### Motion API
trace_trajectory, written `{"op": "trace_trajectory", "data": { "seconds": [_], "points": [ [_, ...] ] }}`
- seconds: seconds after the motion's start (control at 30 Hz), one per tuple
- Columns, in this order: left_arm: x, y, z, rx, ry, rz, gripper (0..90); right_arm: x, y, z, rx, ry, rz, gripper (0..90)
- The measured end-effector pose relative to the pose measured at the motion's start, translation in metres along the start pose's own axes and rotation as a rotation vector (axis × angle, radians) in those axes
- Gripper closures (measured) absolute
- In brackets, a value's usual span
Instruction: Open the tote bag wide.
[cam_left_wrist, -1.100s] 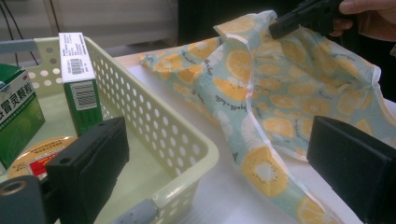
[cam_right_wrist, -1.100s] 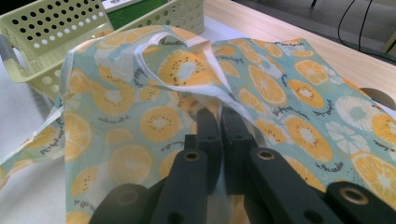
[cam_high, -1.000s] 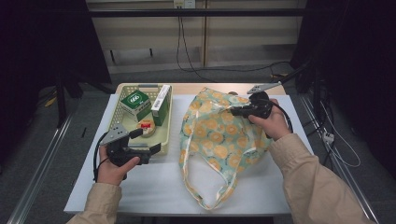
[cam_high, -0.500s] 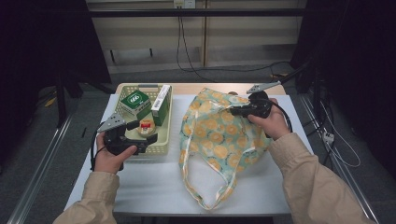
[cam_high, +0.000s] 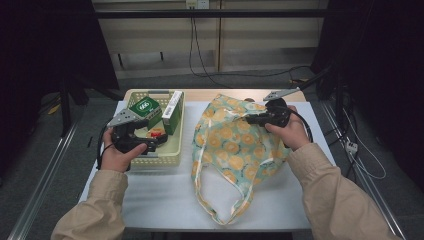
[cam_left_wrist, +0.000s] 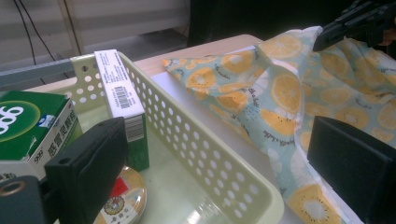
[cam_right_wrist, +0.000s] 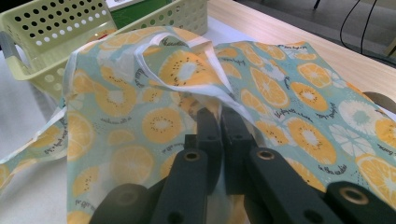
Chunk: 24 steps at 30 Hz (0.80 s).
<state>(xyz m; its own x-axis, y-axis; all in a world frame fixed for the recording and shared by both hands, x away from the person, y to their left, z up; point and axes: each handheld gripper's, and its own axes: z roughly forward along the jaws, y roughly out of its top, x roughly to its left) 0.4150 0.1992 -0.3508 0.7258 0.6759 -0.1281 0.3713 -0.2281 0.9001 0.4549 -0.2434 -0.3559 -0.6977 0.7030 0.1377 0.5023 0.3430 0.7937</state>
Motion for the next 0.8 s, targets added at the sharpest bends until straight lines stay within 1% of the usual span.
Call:
{"op": "trace_trajectory", "data": {
  "seconds": [0.1, 0.2, 0.27, 0.3, 0.37, 0.43, 0.47, 0.57, 0.63, 0.7, 0.8],
  "points": [
    [0.003, 0.004, 0.004, 0.011, 0.003, 0.013, 4.8, 0.000, 0.000, 0.001, -0.001, 0.001, -0.003, 88.4],
    [0.010, 0.006, 0.008, 0.019, -0.001, 0.005, 4.7, 0.000, -0.001, 0.001, -0.001, 0.002, -0.003, 88.5],
    [0.013, 0.008, 0.010, 0.022, 0.007, 0.001, 4.7, 0.000, -0.001, 0.002, 0.000, 0.002, -0.006, 88.5],
    [0.014, 0.009, 0.011, 0.030, 0.010, 0.009, 4.7, 0.001, -0.001, 0.002, -0.001, 0.003, -0.006, 88.5],
    [0.018, 0.011, 0.014, 0.032, 0.012, 0.010, 4.7, 0.000, -0.002, 0.002, 0.000, 0.002, -0.006, 88.5],
    [0.022, 0.013, 0.016, 0.035, 0.026, 0.004, 4.8, 0.000, -0.002, 0.002, 0.001, -0.001, -0.001, 88.4],
    [0.023, 0.013, 0.017, 0.038, 0.026, 0.006, 4.8, 0.000, -0.002, 0.002, 0.001, -0.001, -0.002, 88.4],
    [0.028, 0.013, 0.022, 0.066, 0.036, 0.021, 4.7, 0.000, -0.002, 0.001, -0.001, 0.000, -0.007, 88.5],
    [0.031, 0.013, 0.026, 0.079, 0.042, 0.013, 4.6, 0.000, -0.002, 0.001, -0.004, -0.002, -0.005, 88.5],
    [0.033, 0.013, 0.029, 0.077, 0.048, 0.005, 4.7, 0.000, -0.002, 0.002, -0.004, 0.000, -0.003, 88.5],
    [0.037, 0.014, 0.033, 0.085, 0.049, 0.011, 4.7, 0.000, -0.003, 0.003, 0.000, 0.002, -0.008, 88.5]
  ]
}}
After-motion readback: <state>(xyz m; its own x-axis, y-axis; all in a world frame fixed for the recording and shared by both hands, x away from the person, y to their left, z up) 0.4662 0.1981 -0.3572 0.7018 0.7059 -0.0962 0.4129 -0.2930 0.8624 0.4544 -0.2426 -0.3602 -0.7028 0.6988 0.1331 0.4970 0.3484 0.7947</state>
